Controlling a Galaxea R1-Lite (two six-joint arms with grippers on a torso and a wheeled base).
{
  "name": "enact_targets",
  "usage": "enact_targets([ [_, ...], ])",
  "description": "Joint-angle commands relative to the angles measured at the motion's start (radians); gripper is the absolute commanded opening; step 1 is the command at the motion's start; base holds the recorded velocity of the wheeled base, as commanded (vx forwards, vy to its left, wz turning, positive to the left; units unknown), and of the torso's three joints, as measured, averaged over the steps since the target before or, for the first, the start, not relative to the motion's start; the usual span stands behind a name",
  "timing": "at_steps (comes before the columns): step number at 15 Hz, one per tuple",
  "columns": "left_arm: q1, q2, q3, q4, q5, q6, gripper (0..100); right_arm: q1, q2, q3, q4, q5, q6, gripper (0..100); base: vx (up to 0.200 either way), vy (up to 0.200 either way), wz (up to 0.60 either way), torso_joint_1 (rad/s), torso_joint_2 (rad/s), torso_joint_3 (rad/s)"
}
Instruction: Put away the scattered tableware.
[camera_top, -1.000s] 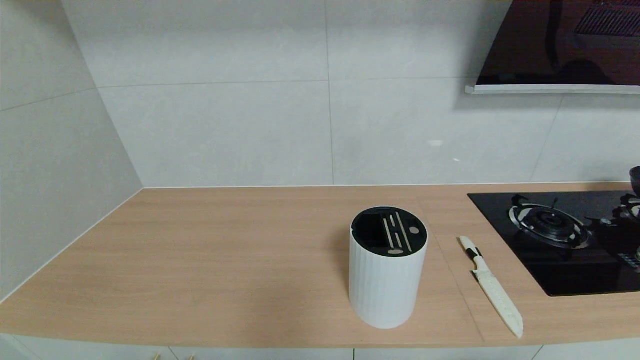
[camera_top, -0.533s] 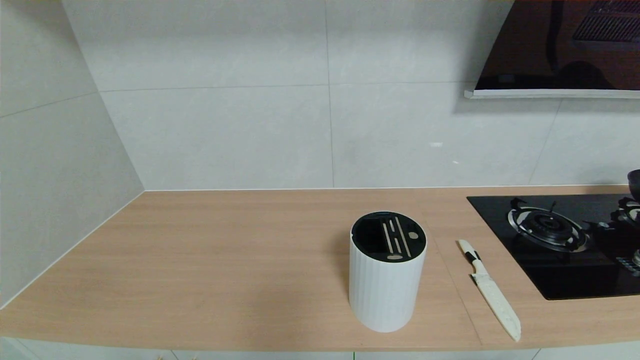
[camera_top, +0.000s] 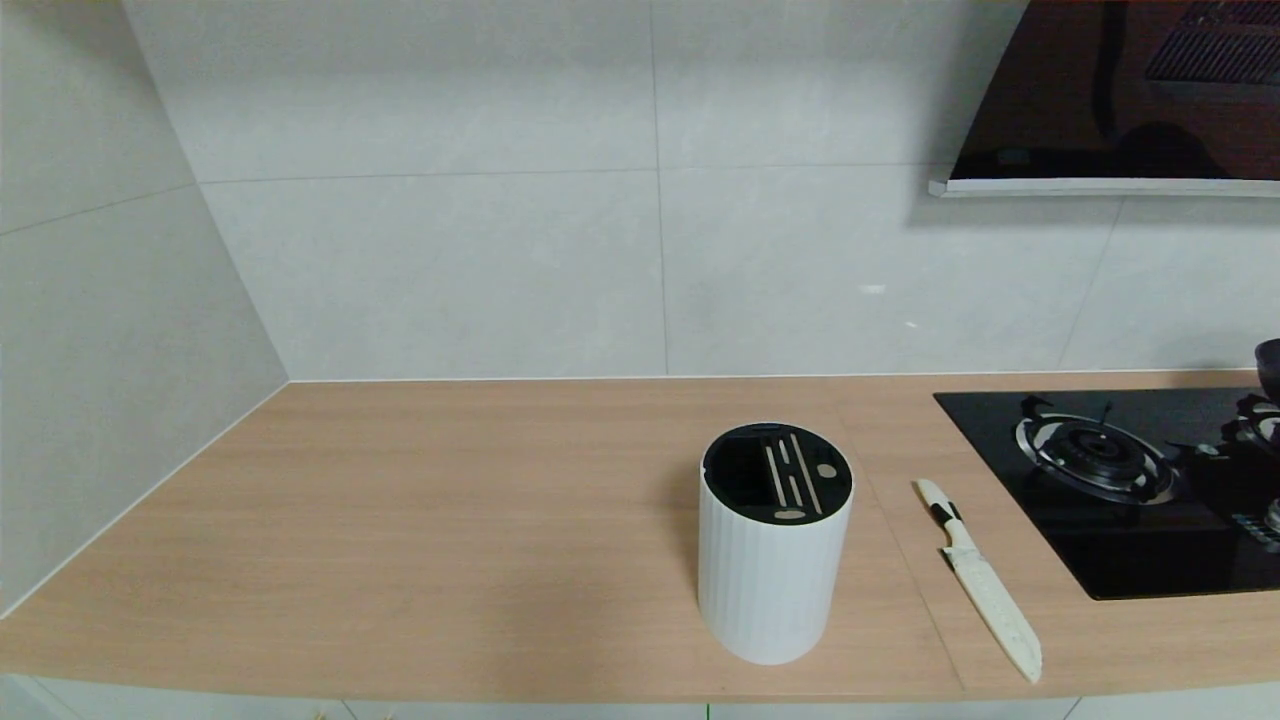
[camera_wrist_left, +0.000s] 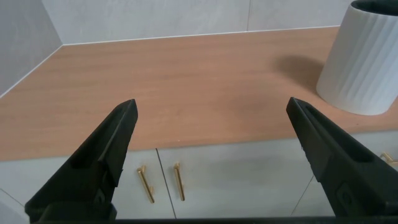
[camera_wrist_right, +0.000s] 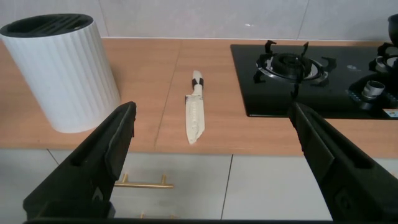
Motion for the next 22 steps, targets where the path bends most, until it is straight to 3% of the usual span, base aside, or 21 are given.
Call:
enact_targets([
  [1, 0.000, 0.000, 0.000, 0.000, 0.001, -0.001, 100, 0.000, 0.001, -0.002, 0.000, 0.000, -0.002, 100, 0.000, 0.000, 0.00, 0.000, 0.00, 0.000],
  [3, 0.000, 0.000, 0.000, 0.000, 0.001, 0.000, 100, 0.004, 0.016, -0.060, -0.006, 0.014, 0.009, 100, 0.000, 0.000, 0.00, 0.000, 0.00, 0.000],
  [4, 0.000, 0.000, 0.000, 0.000, -0.001, 0.002, 100, 0.027, 0.090, -0.158, -0.005, 0.037, 0.053, 100, 0.000, 0.000, 0.00, 0.000, 0.00, 0.000],
  [7, 0.000, 0.000, 0.000, 0.000, 0.001, 0.000, 100, 0.052, 0.234, -0.201, -0.006, 0.044, 0.052, 100, 0.000, 0.000, 0.00, 0.000, 0.00, 0.000],
  [8, 0.000, 0.000, 0.000, 0.000, -0.001, 0.000, 100, 0.058, 0.415, -0.236, -0.006, 0.046, 0.047, 100, 0.000, 0.000, 0.00, 0.000, 0.00, 0.000],
  [13, 0.000, 0.000, 0.000, 0.000, -0.001, 0.002, 100, 0.095, 0.772, -0.345, -0.023, 0.048, 0.049, 100, 0.000, 0.000, 0.00, 0.000, 0.00, 0.000],
  [15, 0.000, 0.000, 0.000, 0.000, -0.001, 0.000, 100, 0.149, 0.891, -0.336, -0.112, 0.046, 0.053, 100, 0.000, 0.000, 0.00, 0.000, 0.00, 0.000],
  [22, 0.000, 0.000, 0.000, 0.000, -0.001, 0.000, 100, 0.150, 1.305, -0.356, -0.380, 0.043, 0.049, 100, 0.000, 0.000, 0.00, 0.000, 0.00, 0.000],
])
